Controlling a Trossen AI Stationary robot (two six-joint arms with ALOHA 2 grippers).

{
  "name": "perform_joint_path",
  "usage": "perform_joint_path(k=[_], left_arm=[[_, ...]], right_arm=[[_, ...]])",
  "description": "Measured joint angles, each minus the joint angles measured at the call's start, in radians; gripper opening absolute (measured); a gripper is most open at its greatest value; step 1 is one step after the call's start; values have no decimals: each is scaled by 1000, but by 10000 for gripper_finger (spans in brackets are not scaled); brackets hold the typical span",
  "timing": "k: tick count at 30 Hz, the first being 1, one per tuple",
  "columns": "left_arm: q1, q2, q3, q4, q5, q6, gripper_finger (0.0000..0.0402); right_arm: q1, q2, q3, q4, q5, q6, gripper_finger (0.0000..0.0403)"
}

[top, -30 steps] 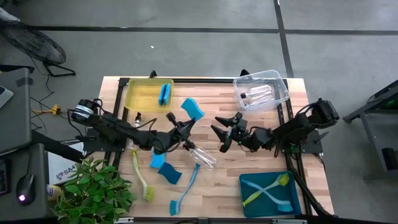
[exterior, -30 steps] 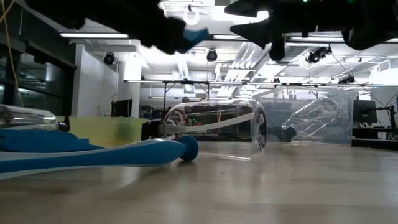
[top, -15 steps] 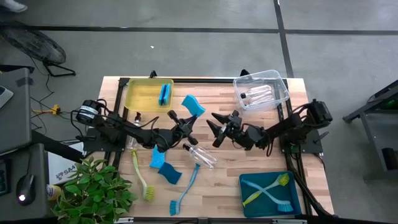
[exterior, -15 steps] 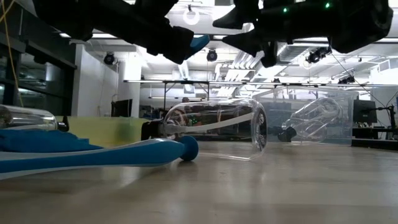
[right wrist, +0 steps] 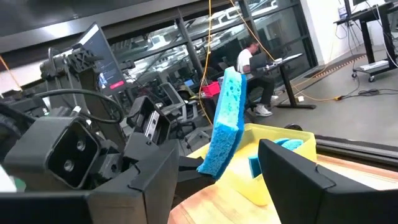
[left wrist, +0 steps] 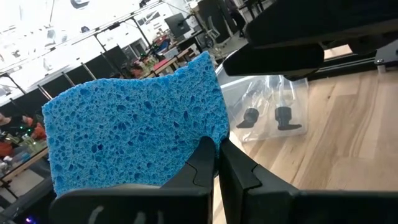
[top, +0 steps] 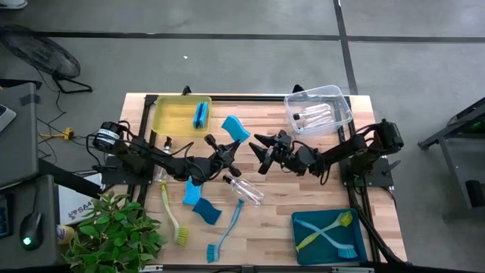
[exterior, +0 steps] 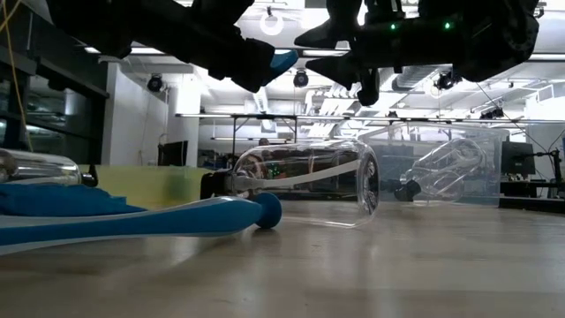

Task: Pick & Place Kitchen Sink Supplies
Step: Put the blue sponge into the yellow bin

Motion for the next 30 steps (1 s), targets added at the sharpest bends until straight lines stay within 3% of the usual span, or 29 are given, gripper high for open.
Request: perform_joint_path(k=[10,15,22,30], left_arm=[[0,0,0,0,3,-1,0],[0,0,0,0,39,-1,0],[0,0,0,-8,23,5,0],[0,0,0,-8,40,4,0]], right_arm=[[-1,0,5,-7,3,2,213],[-14,0,73,-93,-36,-23,210],[-14,0,111,-200,31,-6,209],[-14,0,110,-212,26,7,207]])
